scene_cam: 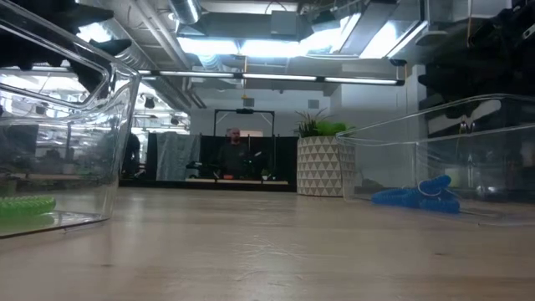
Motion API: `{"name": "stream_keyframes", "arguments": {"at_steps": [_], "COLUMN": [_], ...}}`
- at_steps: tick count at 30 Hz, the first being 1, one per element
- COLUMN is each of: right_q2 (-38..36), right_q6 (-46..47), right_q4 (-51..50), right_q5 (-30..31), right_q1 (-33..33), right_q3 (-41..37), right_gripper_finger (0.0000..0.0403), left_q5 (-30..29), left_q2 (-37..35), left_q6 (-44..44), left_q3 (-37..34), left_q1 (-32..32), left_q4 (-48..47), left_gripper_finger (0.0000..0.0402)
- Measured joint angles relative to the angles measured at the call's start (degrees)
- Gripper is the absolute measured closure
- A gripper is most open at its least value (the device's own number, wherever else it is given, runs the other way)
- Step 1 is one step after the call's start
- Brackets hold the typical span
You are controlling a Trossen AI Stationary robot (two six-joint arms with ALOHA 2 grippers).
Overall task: Sort spring keychains
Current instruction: Return to Home Position
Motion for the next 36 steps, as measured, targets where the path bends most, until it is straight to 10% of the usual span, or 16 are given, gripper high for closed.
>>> {"name": "stream_keyframes", "arguments": {"at_steps": [17, 36], "right_q2": [0.02, 0.02], "right_q6": [0.00, -0.02], "right_q4": [0.00, -0.01], "right_q5": [-0.04, -0.02], "right_q1": [0.00, 0.00], "right_q3": [0.00, 0.00], "right_gripper_finger": [0.0203, 0.0203], "left_q5": [15.95, 11.91], "left_q2": [-0.72, 0.97], "left_q6": [4.75, 4.53], "left_q3": [0.13, 0.13], "left_q1": [13.61, 16.18], "left_q4": [-10.18, -10.90], "left_gripper_finger": [0.0207, 0.0208]}}
